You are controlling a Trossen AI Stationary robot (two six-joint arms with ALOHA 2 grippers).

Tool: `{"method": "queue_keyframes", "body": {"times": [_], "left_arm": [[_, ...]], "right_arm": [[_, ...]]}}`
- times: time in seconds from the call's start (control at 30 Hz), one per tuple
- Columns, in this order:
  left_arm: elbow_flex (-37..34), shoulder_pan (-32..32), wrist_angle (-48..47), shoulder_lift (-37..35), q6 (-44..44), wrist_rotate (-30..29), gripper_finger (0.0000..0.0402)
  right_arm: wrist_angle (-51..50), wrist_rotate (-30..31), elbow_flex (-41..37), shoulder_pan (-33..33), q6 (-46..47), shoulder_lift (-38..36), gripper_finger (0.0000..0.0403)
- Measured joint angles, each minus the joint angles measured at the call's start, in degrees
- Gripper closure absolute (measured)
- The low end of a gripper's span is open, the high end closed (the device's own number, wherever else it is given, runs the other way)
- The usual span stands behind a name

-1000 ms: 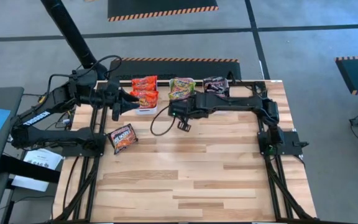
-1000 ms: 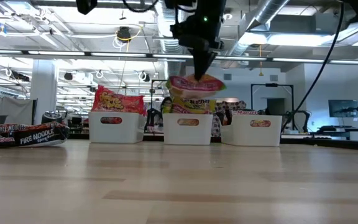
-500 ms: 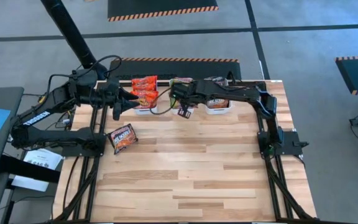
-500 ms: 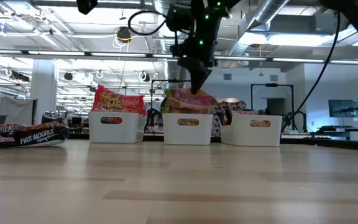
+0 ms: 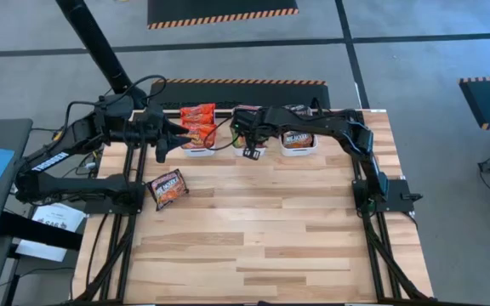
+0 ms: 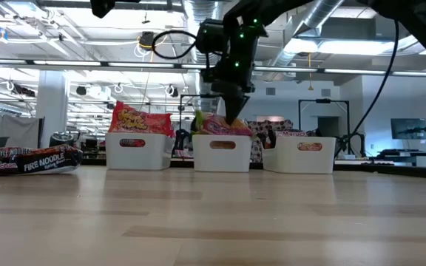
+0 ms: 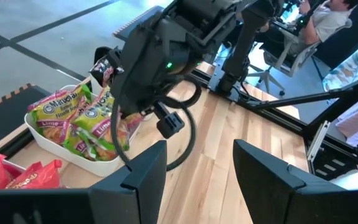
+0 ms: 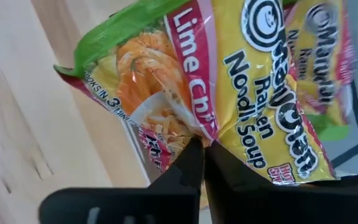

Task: Sort Maruchan noodles
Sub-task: Put the green noodle pack into the middle white bin

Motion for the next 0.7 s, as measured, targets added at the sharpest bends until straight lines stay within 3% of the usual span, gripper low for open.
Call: {"method": "queue_keyframes", "body": {"times": [0.37, 0.7], "left_arm": [[0.00, 0.04, 0.02, 0.00, -0.33, -2.26, 0.0228], [0.00, 0.04, 0.07, 0.00, -0.39, -2.95, 0.0228]], "right_arm": [[-0.97, -0.45, 0.72, -0.39, 0.22, 0.63, 0.0302], [-11.45, -2.37, 10.86, -0.26, 1.65, 0.61, 0.0251]]}}
